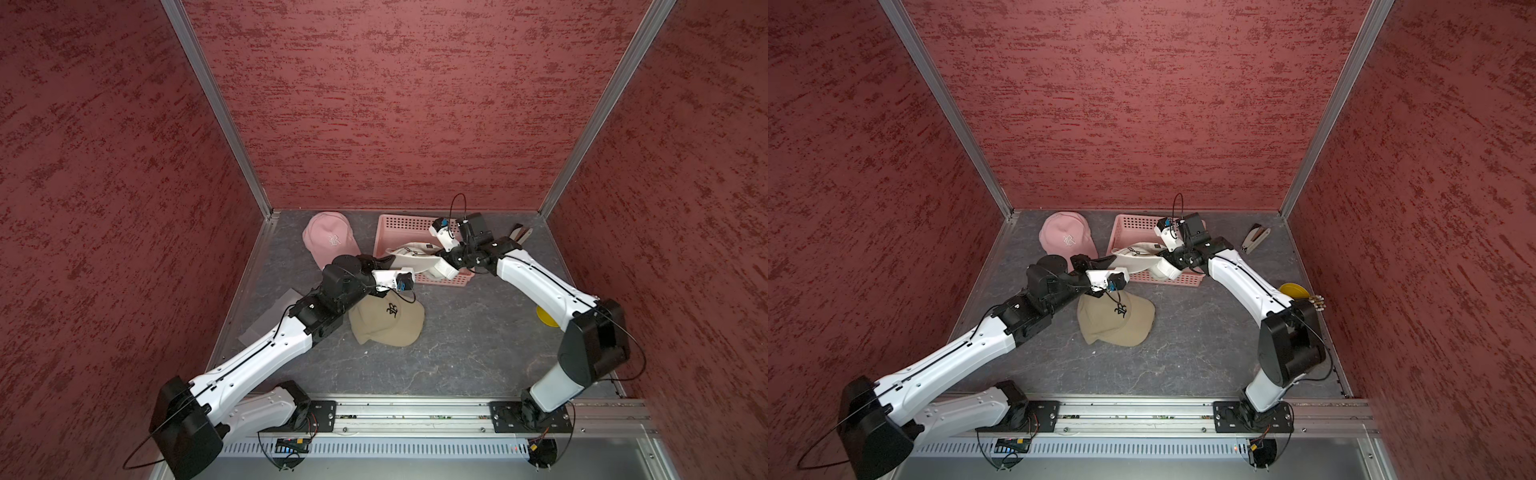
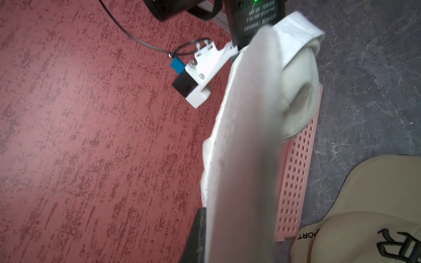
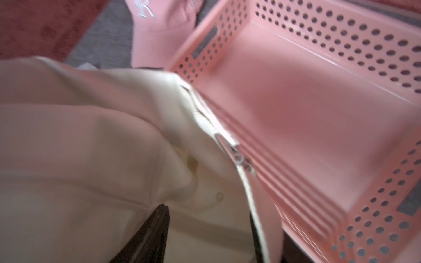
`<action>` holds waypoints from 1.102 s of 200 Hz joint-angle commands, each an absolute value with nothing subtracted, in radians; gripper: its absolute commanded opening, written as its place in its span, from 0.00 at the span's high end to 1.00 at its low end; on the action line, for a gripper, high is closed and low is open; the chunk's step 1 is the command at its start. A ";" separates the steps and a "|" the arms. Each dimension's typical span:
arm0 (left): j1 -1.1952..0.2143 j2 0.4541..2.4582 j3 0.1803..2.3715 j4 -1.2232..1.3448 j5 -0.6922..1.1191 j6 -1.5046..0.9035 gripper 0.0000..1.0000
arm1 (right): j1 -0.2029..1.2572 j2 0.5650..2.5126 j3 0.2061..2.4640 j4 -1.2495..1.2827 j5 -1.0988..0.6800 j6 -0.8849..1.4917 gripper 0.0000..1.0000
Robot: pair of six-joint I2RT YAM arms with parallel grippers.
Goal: Turn the baseball cap inside out
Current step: Turn over the baseball cap.
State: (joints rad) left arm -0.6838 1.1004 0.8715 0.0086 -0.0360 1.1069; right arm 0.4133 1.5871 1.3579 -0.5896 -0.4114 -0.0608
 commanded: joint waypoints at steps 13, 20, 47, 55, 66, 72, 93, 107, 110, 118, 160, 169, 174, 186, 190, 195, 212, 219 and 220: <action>-0.640 1.098 0.939 -0.008 -0.057 0.925 1.00 | 0.327 1.431 1.321 -0.450 -0.627 -0.037 0.32; -0.629 1.083 0.937 -0.027 -0.011 0.904 1.00 | 0.299 1.415 1.317 -0.423 -0.617 -0.024 0.31; -0.558 1.017 0.932 -0.074 0.193 0.791 1.00 | 0.194 1.426 1.337 -0.362 -0.640 0.001 0.30; -0.539 1.007 0.936 -0.087 0.230 0.765 1.00 | 0.177 1.432 1.342 -0.348 -0.665 -0.008 0.30; -0.511 0.994 0.944 -0.109 0.276 0.732 1.00 | 0.160 1.433 1.334 -0.308 -0.699 -0.020 0.30; -0.495 0.989 0.949 -0.121 0.307 0.711 1.00 | 0.153 1.431 1.327 -0.284 -0.726 -0.031 0.30; -0.443 0.965 0.962 -0.154 0.426 0.649 1.00 | 0.141 1.418 1.300 -0.226 -0.817 -0.114 0.30; -0.408 0.963 0.988 -0.206 0.491 0.624 1.00 | 0.140 1.399 1.274 -0.201 -0.856 -0.191 0.30; -0.398 0.965 0.994 -0.219 0.507 0.618 1.00 | 0.138 1.394 1.263 -0.193 -0.864 -0.204 0.30; -0.369 0.973 1.016 -0.266 0.555 0.608 1.00 | 0.133 1.384 1.251 -0.194 -0.901 -0.249 0.30; -0.264 1.054 1.140 -0.615 0.822 0.755 1.00 | 0.127 1.366 1.310 -0.434 -1.041 -0.533 0.32; -0.266 1.073 1.169 -0.677 0.820 0.822 1.00 | 0.128 1.366 1.331 -0.504 -1.039 -0.587 0.32; -0.269 1.086 1.187 -0.712 0.811 0.858 1.00 | 0.127 1.367 1.342 -0.535 -1.033 -0.607 0.32; -0.284 1.126 1.243 -0.783 0.744 0.934 1.00 | 0.128 1.372 1.364 -0.572 -1.005 -0.604 0.32; -0.296 1.137 1.262 -0.800 0.707 0.960 1.00 | 0.128 1.376 1.370 -0.569 -0.989 -0.579 0.32; -0.319 1.152 1.279 -0.816 0.645 0.996 1.00 | 0.127 1.384 1.381 -0.556 -0.964 -0.538 0.33; -0.430 1.191 1.313 -0.834 0.403 1.114 1.00 | 0.128 1.424 1.441 -0.518 -0.874 -0.332 0.33; -0.472 1.202 1.305 -0.801 0.302 1.149 1.00 | 0.130 1.439 1.463 -0.502 -0.836 -0.245 0.33; -0.478 1.203 1.301 -0.794 0.288 1.155 1.00 | 0.129 1.441 1.466 -0.501 -0.832 -0.234 0.34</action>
